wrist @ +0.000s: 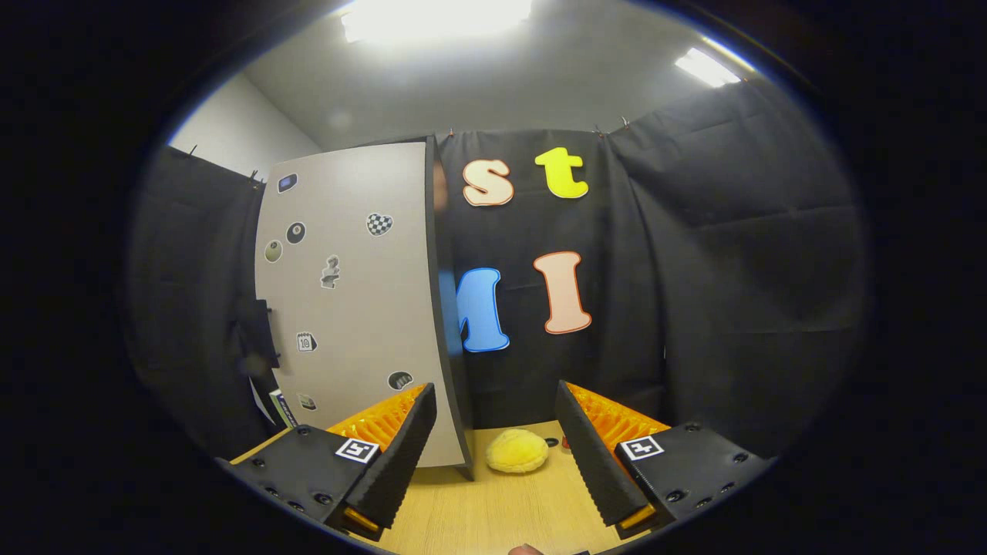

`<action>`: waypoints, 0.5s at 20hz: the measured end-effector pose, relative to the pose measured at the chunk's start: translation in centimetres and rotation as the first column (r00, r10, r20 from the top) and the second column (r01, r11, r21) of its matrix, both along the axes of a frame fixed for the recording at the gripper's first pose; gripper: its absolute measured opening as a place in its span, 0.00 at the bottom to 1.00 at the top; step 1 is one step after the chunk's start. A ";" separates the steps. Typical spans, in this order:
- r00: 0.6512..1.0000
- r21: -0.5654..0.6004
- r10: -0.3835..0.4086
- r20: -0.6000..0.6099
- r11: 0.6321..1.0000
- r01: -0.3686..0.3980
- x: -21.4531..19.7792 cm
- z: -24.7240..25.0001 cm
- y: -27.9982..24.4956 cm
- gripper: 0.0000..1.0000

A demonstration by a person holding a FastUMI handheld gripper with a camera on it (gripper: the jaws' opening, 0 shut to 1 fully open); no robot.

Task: Open the shoe cabinet door, grab the shoes and put them into the shoe cabinet, then close the shoe cabinet door.

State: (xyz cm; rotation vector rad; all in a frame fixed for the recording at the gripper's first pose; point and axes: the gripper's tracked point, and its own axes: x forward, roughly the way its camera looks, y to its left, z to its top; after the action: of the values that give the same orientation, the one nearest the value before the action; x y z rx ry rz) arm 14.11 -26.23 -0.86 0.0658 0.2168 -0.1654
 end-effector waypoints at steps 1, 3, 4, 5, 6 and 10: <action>1.000 0.002 0.007 0.008 1.000 -0.007 0.0 0.2 -0.1 0.97; 1.000 0.000 0.015 0.019 1.000 -0.015 -0.3 0.7 -0.2 0.97; 1.000 -0.002 0.016 0.020 1.000 -0.016 -0.1 0.7 -0.3 0.97; 1.000 -0.002 0.017 0.022 1.000 -0.017 0.0 0.8 -0.3 0.98; 1.000 -0.002 0.018 0.023 1.000 -0.018 -0.2 1.0 -0.4 0.98; 0.999 -0.008 0.022 0.029 1.000 -0.021 -0.1 1.3 -0.6 0.97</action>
State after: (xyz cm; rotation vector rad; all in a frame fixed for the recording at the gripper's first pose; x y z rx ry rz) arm 13.98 -26.82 0.43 0.0581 0.1879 -0.1438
